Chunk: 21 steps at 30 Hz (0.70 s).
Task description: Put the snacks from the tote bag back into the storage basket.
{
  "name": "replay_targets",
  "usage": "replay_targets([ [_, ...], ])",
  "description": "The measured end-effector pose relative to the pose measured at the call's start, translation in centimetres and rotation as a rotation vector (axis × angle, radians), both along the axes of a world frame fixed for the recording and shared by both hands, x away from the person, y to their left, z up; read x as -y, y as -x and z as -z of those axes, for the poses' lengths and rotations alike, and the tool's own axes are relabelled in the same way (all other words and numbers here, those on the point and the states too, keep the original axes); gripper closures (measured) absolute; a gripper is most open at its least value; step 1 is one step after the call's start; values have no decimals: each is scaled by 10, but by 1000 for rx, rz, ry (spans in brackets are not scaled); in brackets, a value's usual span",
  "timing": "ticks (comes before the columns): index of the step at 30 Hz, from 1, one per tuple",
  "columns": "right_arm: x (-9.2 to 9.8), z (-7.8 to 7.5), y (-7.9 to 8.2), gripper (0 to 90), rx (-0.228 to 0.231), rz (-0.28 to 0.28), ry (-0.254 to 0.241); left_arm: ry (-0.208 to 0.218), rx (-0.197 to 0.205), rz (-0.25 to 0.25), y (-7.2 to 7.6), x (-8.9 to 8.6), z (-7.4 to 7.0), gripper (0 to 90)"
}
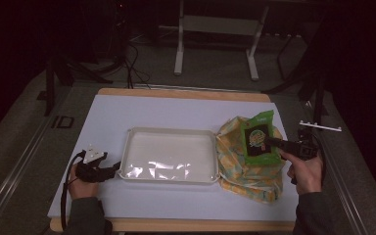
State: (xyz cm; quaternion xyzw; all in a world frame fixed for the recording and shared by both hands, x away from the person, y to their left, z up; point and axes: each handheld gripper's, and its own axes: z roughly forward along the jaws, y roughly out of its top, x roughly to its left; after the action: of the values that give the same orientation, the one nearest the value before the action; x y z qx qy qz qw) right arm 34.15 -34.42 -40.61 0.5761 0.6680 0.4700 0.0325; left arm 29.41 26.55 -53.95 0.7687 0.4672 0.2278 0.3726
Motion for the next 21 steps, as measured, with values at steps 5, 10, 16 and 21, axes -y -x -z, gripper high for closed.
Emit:
replay_targets([
  [5,-1,-1,1,735,3,-5,-2,0,2,-2,0,0,0,316],
  [10,-3,-3,2,735,7,-10,-3,3,6,-4,1,-1,0,317],
  [16,-5,-6,2,735,17,-17,-6,8,8,-6,1,-1,0,317],
  [21,-7,-8,2,735,17,-20,-7,11,8,-6,1,-1,0,317],
])
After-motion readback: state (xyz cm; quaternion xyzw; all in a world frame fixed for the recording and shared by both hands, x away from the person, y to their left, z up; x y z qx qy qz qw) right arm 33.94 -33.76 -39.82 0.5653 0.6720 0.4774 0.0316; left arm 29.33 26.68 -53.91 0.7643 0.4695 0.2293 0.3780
